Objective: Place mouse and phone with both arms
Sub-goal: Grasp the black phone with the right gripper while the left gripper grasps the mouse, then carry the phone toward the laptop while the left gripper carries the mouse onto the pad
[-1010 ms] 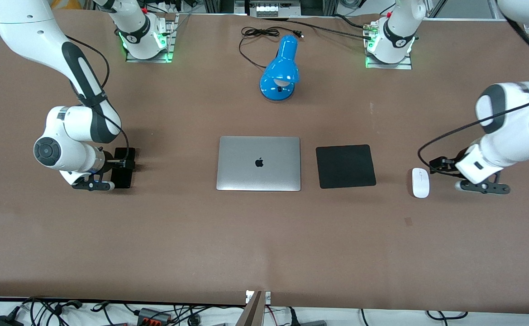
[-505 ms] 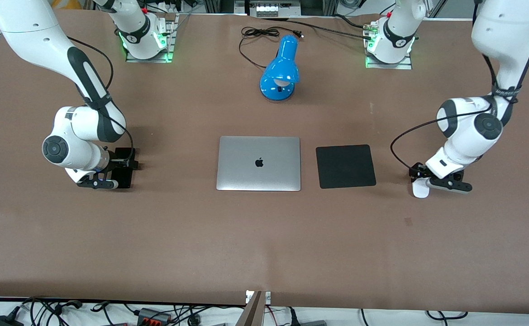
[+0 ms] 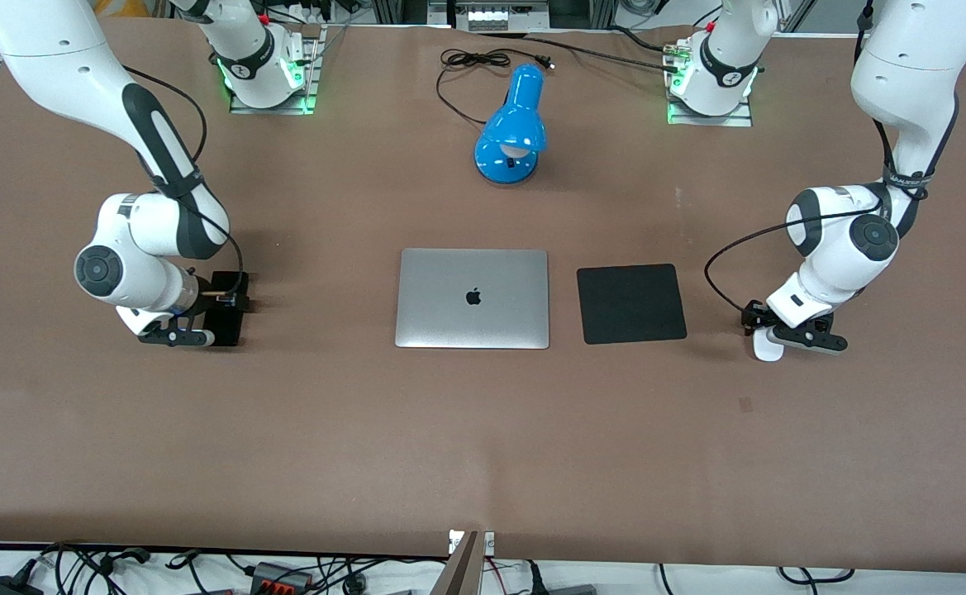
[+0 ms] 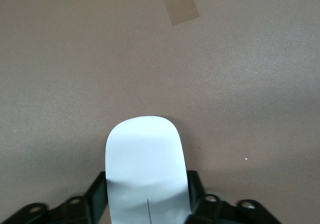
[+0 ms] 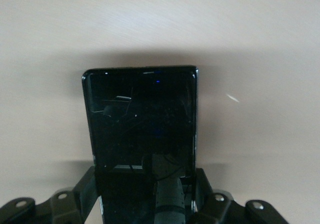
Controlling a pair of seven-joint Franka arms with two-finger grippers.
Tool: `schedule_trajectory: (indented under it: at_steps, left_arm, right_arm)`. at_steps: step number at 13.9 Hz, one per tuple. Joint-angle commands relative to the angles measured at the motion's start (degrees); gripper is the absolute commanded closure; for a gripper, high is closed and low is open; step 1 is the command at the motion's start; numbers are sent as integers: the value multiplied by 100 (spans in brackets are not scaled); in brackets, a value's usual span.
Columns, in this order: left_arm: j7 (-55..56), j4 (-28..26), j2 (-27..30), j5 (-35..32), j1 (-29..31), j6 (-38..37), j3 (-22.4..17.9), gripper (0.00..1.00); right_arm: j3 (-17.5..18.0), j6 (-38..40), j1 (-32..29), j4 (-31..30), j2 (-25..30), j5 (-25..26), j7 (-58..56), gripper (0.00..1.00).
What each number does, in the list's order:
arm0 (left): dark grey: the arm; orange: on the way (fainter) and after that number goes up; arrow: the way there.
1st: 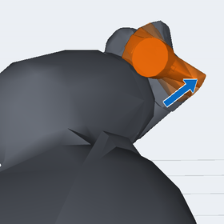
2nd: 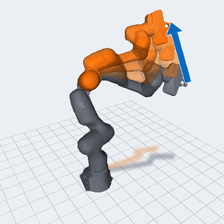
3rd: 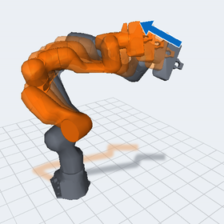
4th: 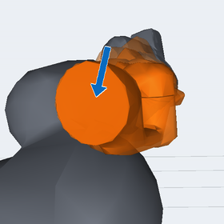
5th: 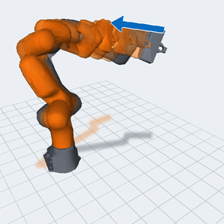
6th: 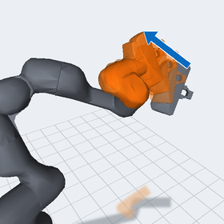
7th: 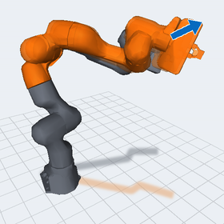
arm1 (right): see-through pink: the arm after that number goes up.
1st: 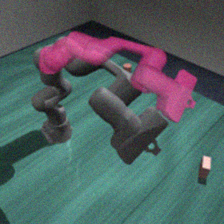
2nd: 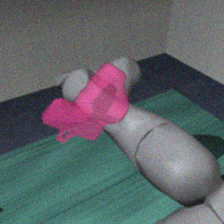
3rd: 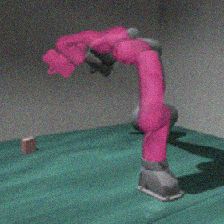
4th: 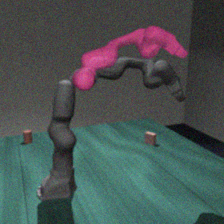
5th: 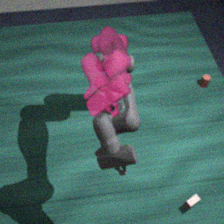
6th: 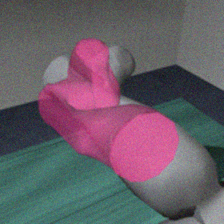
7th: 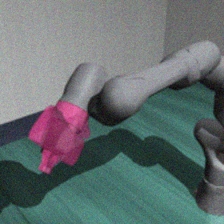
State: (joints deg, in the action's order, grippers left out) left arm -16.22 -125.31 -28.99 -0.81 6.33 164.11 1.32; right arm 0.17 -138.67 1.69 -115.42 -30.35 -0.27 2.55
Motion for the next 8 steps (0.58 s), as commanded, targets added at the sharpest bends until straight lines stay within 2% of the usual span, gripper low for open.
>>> schedule_trajectory:
  at_steps: [1,3,5,8]
  left_arm:
    - [-110,-11,174,-33,35,59,27,62]
    - [-83,41,385,-33,35,-10,35,65]
    - [-75,138,700,-33,26,-517,62,65]
    - [-5,970,1088,-33,-36,-2535,97,64]
  right_arm:
    - [45,77,742,467,-66,-78,760,84]
    - [80,95,1156,740,-260,-78,1264,84]
    - [124,95,1560,907,-488,-87,1676,84]
    - [124,95,2001,1039,-665,-87,2074,83]
